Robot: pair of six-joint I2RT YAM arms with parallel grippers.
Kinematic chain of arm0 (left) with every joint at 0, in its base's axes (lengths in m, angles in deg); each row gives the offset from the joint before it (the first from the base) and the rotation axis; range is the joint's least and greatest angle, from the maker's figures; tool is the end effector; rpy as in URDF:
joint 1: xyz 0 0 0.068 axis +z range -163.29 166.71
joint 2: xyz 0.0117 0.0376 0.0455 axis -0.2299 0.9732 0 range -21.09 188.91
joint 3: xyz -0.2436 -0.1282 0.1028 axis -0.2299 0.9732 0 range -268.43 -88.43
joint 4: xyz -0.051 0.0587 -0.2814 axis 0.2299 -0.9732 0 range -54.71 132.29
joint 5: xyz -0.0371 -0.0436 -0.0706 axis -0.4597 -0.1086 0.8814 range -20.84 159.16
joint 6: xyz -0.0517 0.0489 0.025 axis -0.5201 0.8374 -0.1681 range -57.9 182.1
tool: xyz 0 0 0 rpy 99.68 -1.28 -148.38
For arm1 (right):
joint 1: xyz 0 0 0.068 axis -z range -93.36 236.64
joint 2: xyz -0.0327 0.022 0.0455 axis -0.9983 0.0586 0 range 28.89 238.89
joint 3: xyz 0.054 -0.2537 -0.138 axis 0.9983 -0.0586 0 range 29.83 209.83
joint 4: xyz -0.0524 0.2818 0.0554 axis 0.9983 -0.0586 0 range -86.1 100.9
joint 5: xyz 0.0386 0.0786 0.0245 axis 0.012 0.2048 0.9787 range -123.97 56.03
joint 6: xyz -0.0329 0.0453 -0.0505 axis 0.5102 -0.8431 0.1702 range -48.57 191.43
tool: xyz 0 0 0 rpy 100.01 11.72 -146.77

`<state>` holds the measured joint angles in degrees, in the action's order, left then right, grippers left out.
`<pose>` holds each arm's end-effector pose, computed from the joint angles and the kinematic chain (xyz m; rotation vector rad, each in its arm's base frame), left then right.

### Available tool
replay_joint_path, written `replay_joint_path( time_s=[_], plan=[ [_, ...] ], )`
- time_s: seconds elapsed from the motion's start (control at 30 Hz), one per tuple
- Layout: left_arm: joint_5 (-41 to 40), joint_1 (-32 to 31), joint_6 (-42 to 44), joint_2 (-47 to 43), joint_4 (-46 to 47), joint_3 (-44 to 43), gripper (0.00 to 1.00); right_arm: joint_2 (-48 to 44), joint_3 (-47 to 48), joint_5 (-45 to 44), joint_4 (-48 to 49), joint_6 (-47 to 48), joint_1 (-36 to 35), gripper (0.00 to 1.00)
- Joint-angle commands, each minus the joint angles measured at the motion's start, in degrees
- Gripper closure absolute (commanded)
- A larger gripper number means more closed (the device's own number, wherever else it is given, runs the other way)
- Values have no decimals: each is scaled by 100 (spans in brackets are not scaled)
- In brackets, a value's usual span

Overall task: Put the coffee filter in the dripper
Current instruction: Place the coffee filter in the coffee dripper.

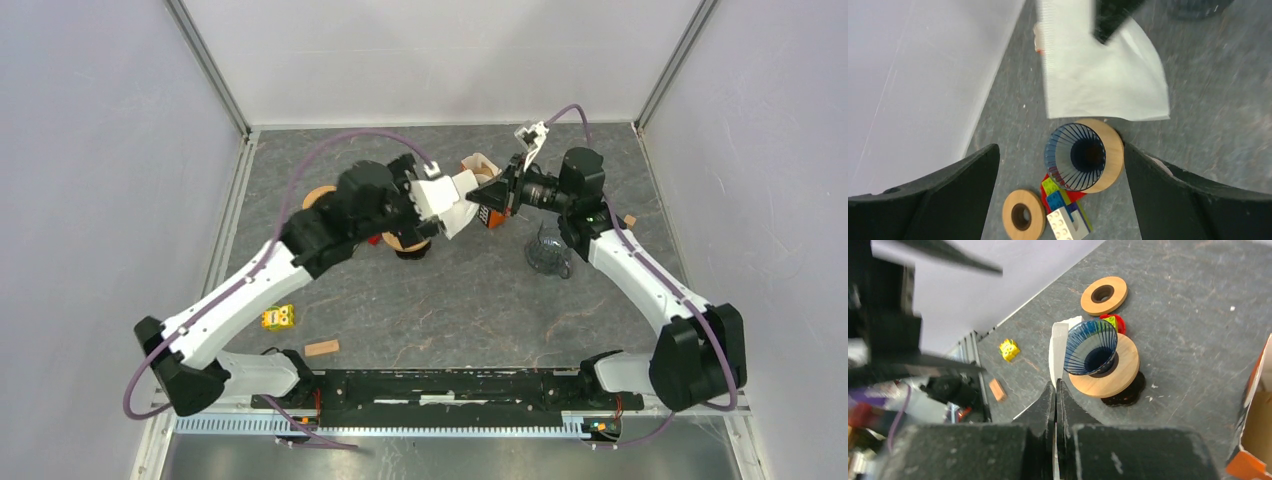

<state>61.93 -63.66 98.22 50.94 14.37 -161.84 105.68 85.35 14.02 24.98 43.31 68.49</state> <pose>0.2169 -0.2492 0.3905 1.3322 1.5319 -0.0285 0.3184 0.1541 0.3323 -0.5186 1.7569 1.2886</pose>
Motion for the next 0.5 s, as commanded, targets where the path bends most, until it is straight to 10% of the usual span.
replay_joint_path(
  time_s=[0.0, 0.47],
  plan=[
    [1874, 510, -1055, -294, -856, -778, 0, -486, -252, 556, 44, 1367, -70, 100],
    [4243, 976, -1179, 379, -1110, -957, 7, -1129, 147, 1377, -1759, 3319, -586, 100]
  ],
)
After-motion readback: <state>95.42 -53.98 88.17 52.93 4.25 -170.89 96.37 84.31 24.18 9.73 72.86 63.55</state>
